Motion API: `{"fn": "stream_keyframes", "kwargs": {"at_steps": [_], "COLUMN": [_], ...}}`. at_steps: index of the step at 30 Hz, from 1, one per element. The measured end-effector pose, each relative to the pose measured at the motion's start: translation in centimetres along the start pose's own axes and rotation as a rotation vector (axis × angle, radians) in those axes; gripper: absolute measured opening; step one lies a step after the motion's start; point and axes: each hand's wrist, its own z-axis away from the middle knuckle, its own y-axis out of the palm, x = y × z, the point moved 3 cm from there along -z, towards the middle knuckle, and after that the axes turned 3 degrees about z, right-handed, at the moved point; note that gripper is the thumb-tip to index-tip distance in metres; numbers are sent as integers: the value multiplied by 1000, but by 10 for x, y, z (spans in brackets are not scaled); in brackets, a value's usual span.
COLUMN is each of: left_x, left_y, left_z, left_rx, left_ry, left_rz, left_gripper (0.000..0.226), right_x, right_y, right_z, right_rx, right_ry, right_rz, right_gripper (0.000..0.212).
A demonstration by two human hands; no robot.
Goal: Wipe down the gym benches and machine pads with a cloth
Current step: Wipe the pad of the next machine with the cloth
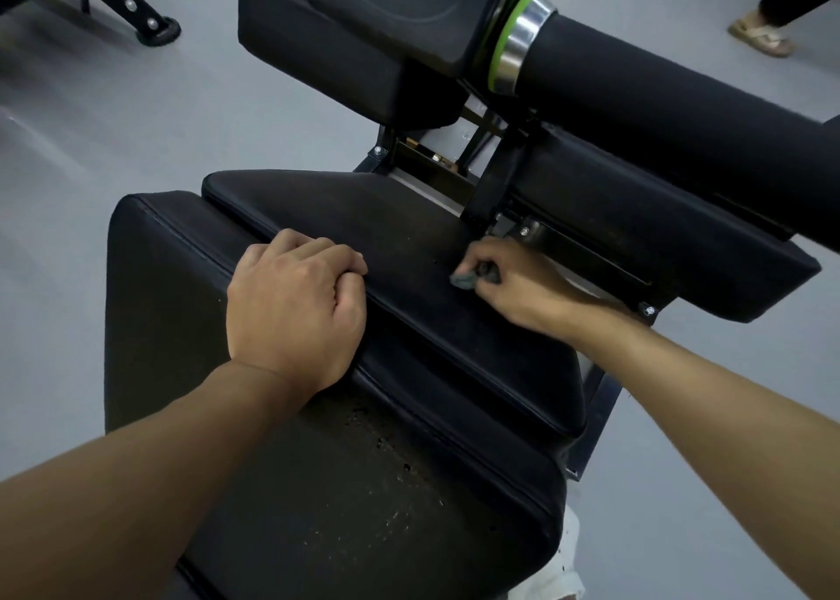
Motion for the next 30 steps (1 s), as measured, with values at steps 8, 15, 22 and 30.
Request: {"fn": "stream_keyframes", "kwargs": {"at_steps": [8,15,22,30], "left_x": [0,2,1,2], "left_y": [0,-1,-1,0], "left_z": [0,0,0,0], "left_rx": [-8,2,-3,-5], "left_ry": [-2,-12,-11,-10], "left_rz": [1,0,0,-5], "left_gripper": [46,46,47,46], "right_x": [10,22,31,40], "right_y": [-8,-8,1,-7], "right_z": [34,38,19,44], "right_rx": [70,100,52,25], "right_ry": [-71,-26,19,-125], "right_rz": [-99,-126,-91,-46], "right_gripper": [36,32,24,28]}}
